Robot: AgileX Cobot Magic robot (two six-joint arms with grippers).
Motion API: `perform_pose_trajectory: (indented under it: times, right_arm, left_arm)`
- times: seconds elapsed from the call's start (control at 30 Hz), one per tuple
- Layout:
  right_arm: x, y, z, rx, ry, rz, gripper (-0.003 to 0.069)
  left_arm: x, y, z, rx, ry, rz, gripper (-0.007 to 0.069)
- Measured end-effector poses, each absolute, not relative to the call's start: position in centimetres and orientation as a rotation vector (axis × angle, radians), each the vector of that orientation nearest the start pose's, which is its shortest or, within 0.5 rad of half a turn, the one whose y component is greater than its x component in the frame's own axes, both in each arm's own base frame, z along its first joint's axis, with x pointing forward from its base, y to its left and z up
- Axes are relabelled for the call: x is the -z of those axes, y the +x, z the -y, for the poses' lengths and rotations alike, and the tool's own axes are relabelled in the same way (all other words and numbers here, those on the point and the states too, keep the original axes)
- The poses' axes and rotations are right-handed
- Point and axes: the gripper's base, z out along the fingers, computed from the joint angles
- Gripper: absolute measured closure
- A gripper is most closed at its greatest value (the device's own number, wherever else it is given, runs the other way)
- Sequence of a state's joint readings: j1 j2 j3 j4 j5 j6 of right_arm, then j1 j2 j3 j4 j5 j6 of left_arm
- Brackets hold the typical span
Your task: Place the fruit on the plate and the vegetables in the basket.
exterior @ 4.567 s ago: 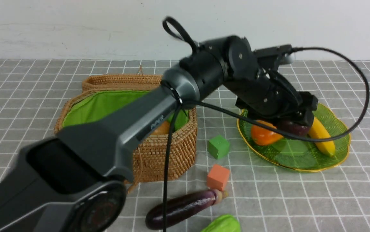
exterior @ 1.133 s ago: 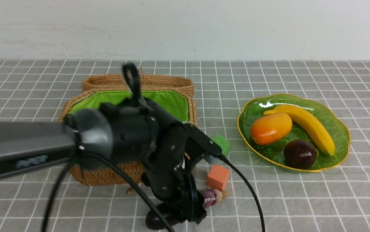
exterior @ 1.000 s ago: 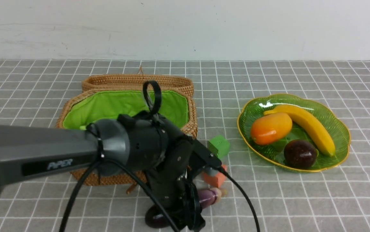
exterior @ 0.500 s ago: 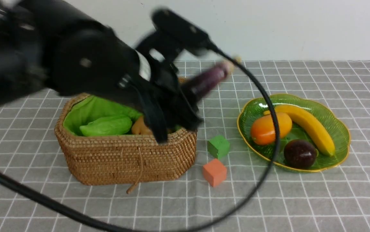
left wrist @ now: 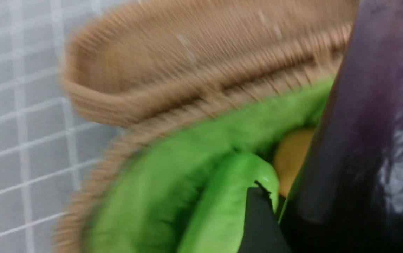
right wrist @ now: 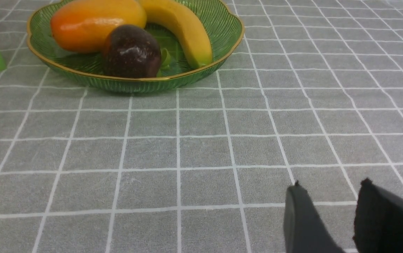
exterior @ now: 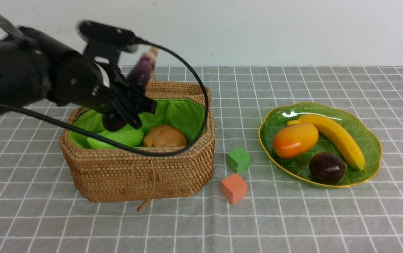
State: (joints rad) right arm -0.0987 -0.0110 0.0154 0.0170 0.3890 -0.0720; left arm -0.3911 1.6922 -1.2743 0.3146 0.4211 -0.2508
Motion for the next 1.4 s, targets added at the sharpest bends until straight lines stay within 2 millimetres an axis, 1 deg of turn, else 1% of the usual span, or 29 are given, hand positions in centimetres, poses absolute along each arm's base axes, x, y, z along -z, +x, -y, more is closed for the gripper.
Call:
perform_pose_trajectory:
  times: [0.07,0.13,0.17,0.2,0.23,0.27,0.3,0.33,0.37,0.4,0.43,0.47,0.5,0.53,0.57,0.6,0.67,0.7,0.73,0.83,0.87,0.9,0.93,1.0,1.1,1.17,1.2,1.3,1.4]
  right_arm:
    - [-17.4,5.2,0.5,0.100,0.035,-1.878,0.0420]
    - [-17.4,5.2,0.5,0.100,0.035,-1.878,0.0419]
    - [-17.4,5.2,0.5,0.100,0.035,-1.878,0.0420]
    - [-17.4,5.2,0.5,0.100,0.035,-1.878,0.0420]
    - [-17.4,5.2,0.5,0.100,0.035,-1.878,0.0420]
    - [-17.4,5.2,0.5,0.100,0.035,-1.878,0.0420]
    - [-17.4,5.2,0.5,0.100,0.035,-1.878,0.0420]
    - [-17.4,5.2,0.5,0.100,0.035,-1.878,0.0420]
    - [-17.4,5.2,0.5,0.100,0.035,-1.878,0.0420]
    - [-17.4,5.2,0.5,0.100,0.035,-1.878,0.0420]
    - [-17.4,5.2,0.5,0.100,0.035,-1.878,0.0420]
    - [-17.4,5.2,0.5,0.100,0.035,-1.878,0.0420]
    - [-17.4,5.2,0.5,0.100,0.035,-1.878,0.0420]
    - [-17.4,5.2,0.5,0.100,0.035,-1.878,0.0420]
    - [-17.4,5.2,0.5,0.100,0.035,-1.878,0.0420]
    - [-17.4,5.2,0.5,0.100,0.035,-1.878,0.0420]
    - [-17.4,5.2,0.5,0.100,0.035,-1.878,0.0420]
    - [-17.4,5.2,0.5,0.100,0.035,-1.878,0.0420]
    - [-17.4,5.2,0.5,0.100,0.035,-1.878,0.0420]
    - [-17.4,5.2,0.5,0.100,0.035,-1.878,0.0420]
    - [-17.4,5.2,0.5,0.100,0.035,-1.878,0.0420]
    - [-17.4,5.2,0.5,0.100,0.035,-1.878,0.0420]
    - [-17.4,5.2,0.5,0.100,0.035,-1.878,0.0420]
    - [-17.4,5.2,0.5,0.100,0.035,-1.878,0.0420]
    - [-17.4,5.2,0.5,0.100,0.035,-1.878,0.0420]
    - [-17.4,5.2,0.5,0.100,0.035,-1.878,0.0420]
    - [-17.4,5.2,0.5,0.100,0.035,-1.878,0.0420]
    - [-17.4,5.2,0.5,0.100,0.035,-1.878,0.0420]
    - [-17.4,5.2,0.5,0.100,0.035,-1.878,0.0420]
  left_arm:
    - [-27.4,35.7,14.6,0.012,0.495,-2.249,0.0116]
    - [-27.5,35.4,15.0,-0.003,0.528,-2.241,0.0056]
    - [-28.1,34.8,15.5,-0.029,0.573,-2.226,0.0001]
    - [-28.3,34.7,15.5,-0.033,0.577,-2.224,-0.0009]
    - [-29.2,34.0,15.6,-0.058,0.605,-2.206,-0.0031]
    - [-30.3,33.2,15.6,-0.076,0.622,-2.181,-0.0036]
    - [-30.7,33.0,15.6,-0.081,0.626,-2.172,-0.0036]
    - [-32.6,31.8,15.2,-0.104,0.634,-2.128,-0.0029]
    - [-33.7,31.1,15.0,-0.109,0.630,-2.103,-0.0020]
    - [-34.0,30.9,14.9,-0.115,0.631,-2.101,-0.0014]
    - [-36.5,29.0,13.7,-0.124,0.595,-2.069,0.0021]
    - [-37.5,28.0,13.0,-0.133,0.571,-2.069,0.0045]
    - [-37.9,27.4,12.5,-0.145,0.556,-2.084,0.0064]
    - [-38.8,26.2,11.7,-0.155,0.527,-2.099,0.0094]
    - [-40.3,23.6,9.9,-0.165,0.458,-2.154,0.0163]
    - [-41.1,21.5,8.5,-0.162,0.400,-2.212,0.0223]
    - [-41.9,18.6,6.9,-0.130,0.318,-2.291,0.0312]
    - [-42.1,17.8,6.6,-0.118,0.298,-2.304,0.0335]
    - [-42.8,15.3,5.3,-0.052,0.227,-2.320,0.0427]
    - [-43.6,10.8,3.3,0.107,0.127,-2.256,0.0568]
    - [-43.7,9.1,2.6,0.166,0.098,-2.225,0.0613]
    - [-43.5,7.1,1.6,0.229,0.064,-2.191,0.0638]
    - [-43.5,6.8,1.4,0.237,0.058,-2.178,0.0638]
    - [-42.2,2.6,-0.9,0.324,-0.002,-2.077,0.0638]
    - [-39.8,0.0,-2.3,0.391,-0.020,-1.950,0.0638]
    - [-38.0,-1.0,-2.7,0.442,-0.011,-1.867,0.0638]
    - [-36.9,-1.2,-2.6,0.462,-0.005,-1.862,0.0638]
    - [-33.9,-0.8,-1.9,0.507,0.011,-1.919,0.0638]
    - [-32.2,-0.3,-1.1,0.554,0.021,-1.988,0.0638]
